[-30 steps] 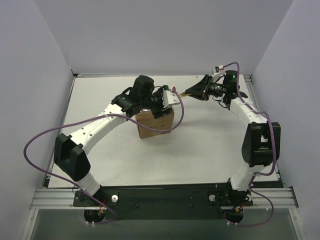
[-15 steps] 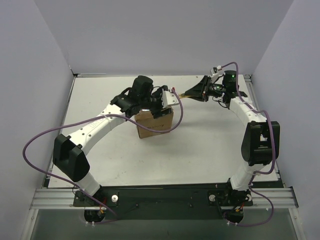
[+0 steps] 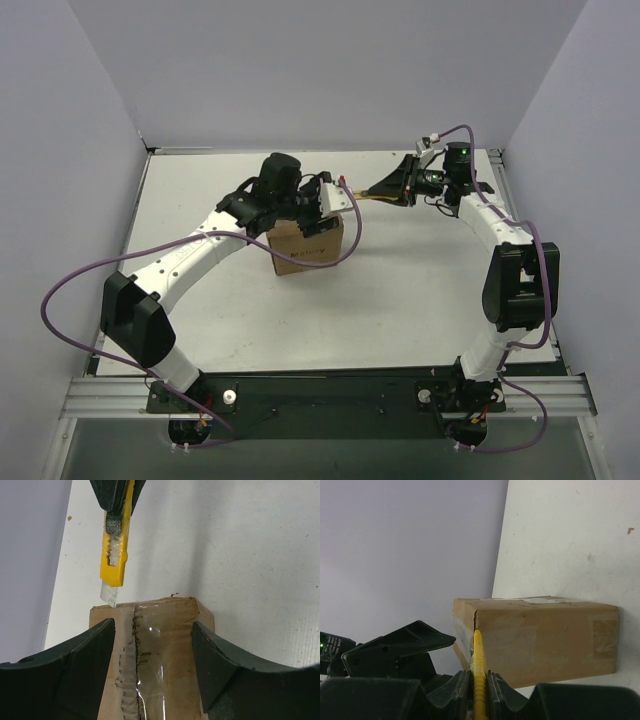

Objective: Unpack the express box

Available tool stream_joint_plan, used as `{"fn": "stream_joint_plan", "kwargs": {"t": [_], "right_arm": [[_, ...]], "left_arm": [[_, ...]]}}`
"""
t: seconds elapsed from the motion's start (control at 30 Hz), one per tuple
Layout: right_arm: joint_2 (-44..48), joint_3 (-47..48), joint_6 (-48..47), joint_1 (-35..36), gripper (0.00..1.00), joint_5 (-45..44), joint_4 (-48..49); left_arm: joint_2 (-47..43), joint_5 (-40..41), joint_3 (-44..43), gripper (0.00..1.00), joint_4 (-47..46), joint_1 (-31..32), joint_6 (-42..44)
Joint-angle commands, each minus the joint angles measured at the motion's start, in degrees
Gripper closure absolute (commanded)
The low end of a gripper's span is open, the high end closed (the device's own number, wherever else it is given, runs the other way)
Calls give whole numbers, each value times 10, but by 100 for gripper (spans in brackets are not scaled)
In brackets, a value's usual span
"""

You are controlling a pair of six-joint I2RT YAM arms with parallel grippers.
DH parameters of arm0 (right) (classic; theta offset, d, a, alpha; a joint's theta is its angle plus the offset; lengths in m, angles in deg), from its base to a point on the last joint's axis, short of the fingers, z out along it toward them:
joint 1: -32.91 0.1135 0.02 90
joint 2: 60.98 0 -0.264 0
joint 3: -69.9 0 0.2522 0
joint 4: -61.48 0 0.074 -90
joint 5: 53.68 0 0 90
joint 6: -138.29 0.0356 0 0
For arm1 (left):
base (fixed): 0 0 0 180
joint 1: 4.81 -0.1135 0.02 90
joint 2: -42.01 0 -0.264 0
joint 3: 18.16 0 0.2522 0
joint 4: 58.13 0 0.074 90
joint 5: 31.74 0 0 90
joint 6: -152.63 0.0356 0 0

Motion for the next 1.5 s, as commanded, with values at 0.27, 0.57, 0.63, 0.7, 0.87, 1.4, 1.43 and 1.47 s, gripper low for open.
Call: {"fn": "stream_joint_plan", "kwargs": {"t": [0.27, 0.57, 0.63, 0.7, 0.87, 1.4, 1.43, 1.47], "right_arm": [[29, 10, -36, 8, 100, 48, -42], [40, 1, -62, 13, 100, 54, -74], [44, -2, -68, 15, 100, 54, -80], [48, -5, -76, 16, 100, 54, -87], [59, -16, -91, 16, 100, 55, -106], [91, -46, -135, 25, 100, 63, -157], [96, -50, -139, 24, 100, 63, -159], [98, -55, -140, 25, 100, 63, -161]], "left_arm": [[-7, 45, 22, 28, 3, -17, 12], [-12, 46, 33, 28, -2, -18, 12], [-13, 45, 36, 28, -4, -20, 11], [-14, 44, 39, 28, -4, -21, 9], [-18, 43, 46, 28, -8, -22, 11], [-15, 36, 51, 28, -17, -24, 11], [-16, 35, 51, 28, -17, -24, 11], [-15, 35, 51, 28, -18, -24, 13]]}}
